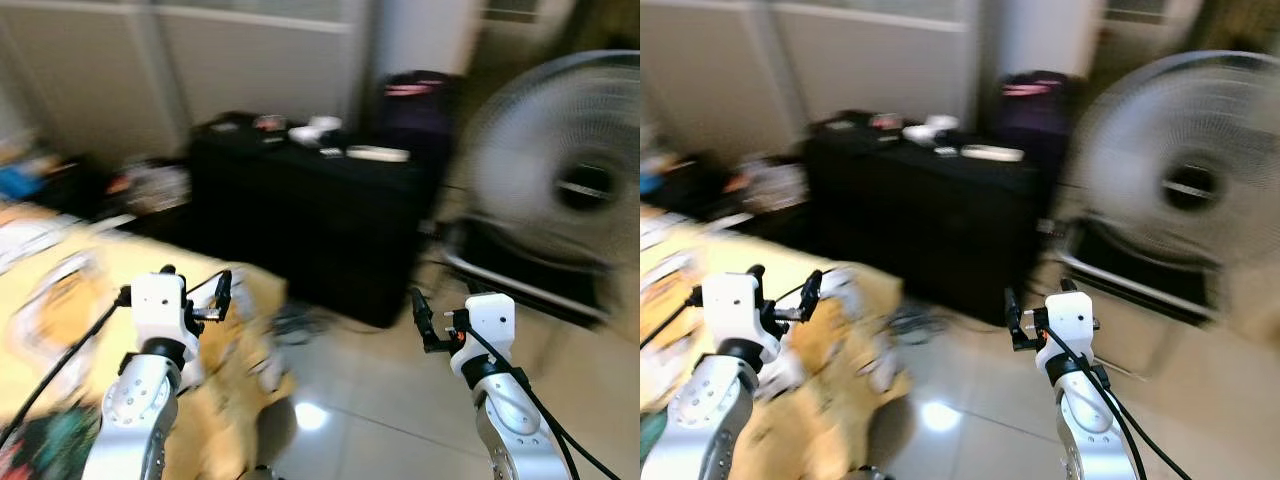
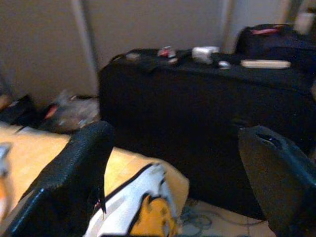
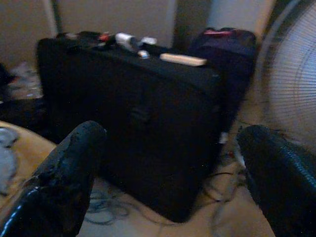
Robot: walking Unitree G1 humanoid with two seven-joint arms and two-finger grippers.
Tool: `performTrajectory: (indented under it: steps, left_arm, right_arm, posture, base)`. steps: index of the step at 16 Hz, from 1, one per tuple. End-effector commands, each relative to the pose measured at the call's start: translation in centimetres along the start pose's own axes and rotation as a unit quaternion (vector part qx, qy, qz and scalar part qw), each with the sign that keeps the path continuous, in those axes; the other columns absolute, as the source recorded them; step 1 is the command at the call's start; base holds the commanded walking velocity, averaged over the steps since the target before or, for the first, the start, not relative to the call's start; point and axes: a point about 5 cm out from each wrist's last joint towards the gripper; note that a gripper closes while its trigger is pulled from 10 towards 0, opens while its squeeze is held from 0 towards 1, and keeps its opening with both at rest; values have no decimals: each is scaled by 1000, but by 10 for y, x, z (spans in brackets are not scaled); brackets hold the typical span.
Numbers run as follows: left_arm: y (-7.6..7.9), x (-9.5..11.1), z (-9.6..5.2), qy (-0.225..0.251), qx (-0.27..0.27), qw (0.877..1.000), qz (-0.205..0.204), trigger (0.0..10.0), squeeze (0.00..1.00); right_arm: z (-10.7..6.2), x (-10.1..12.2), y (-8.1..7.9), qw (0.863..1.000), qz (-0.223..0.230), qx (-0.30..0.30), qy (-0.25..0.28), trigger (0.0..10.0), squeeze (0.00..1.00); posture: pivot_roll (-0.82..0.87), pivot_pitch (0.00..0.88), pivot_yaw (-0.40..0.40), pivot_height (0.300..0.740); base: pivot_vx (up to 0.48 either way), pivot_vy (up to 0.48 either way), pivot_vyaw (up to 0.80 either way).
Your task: Clean up the room
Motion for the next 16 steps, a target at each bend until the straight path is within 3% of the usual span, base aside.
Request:
performTrajectory:
  steps: [1, 2, 3, 4, 6, 7, 8, 16]
  left_arm:
    - [-1, 3, -1, 0, -3, 1000, -23, 10000, 1000]
    - [1, 8, -3, 14, -16, 999, -31, 10000, 1000]
    - [-2, 1, -5, -33, 9, 999, 37, 10000, 1000]
    - [-3, 2, -6, -25, 16, 999, 21, 10000, 1000]
    - [3, 7, -6, -1, -12, 998, 66, 10000, 1000]
    - [5, 5, -6, -16, -10, 998, 63, 10000, 804]
    - [8, 3, -7, -19, -20, 999, 36, 10000, 506]
    - [14, 9, -11, 1, -40, 998, 56, 10000, 514]
  right_arm:
    - [0, 0, 2, 1000, 18, -11, -2, 10000, 1000]
    - [-1, 1, 4, 999, 32, -21, -2, 10000, 1000]
    - [-1, 2, 4, 1000, 14, -11, 1, 10000, 1000]
    - [-1, 1, 3, 1000, 14, -2, -2, 10000, 1000]
    - [-3, -2, 5, 1000, 18, -11, -12, 10000, 1000]
    - [-3, -2, 6, 1000, 21, -17, -12, 10000, 1000]
    - [-3, -1, 7, 1000, 14, -21, -12, 10000, 1000]
    - [-15, 1, 7, 999, 40, -1, -15, 10000, 1000]
  posture:
    - [-51, 0, 47, 740]
    - [-50, 7, 42, 740]
    - [-45, 9, 36, 740]
    - [-47, 11, 29, 740]
    - [-48, 16, 29, 740]
    - [-49, 17, 33, 740]
    - [-54, 15, 34, 740]
    - [-65, 11, 27, 740]
  base:
    - [0, 0, 800]
    - [0, 0, 800]
    - [0, 0, 800]
    - [0, 0, 800]
    - [0, 0, 800]
    - [0, 0, 800]
    - [0, 0, 800]
    - [0, 0, 800]
Point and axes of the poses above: a point about 5 cm out from each wrist's last joint towards the gripper, its own z axis pointing out of the wrist towards the gripper, its own x axis along the axis of the wrist's last joint, y = z × x, and after that the axes turned 6 degrees about z, right-handed
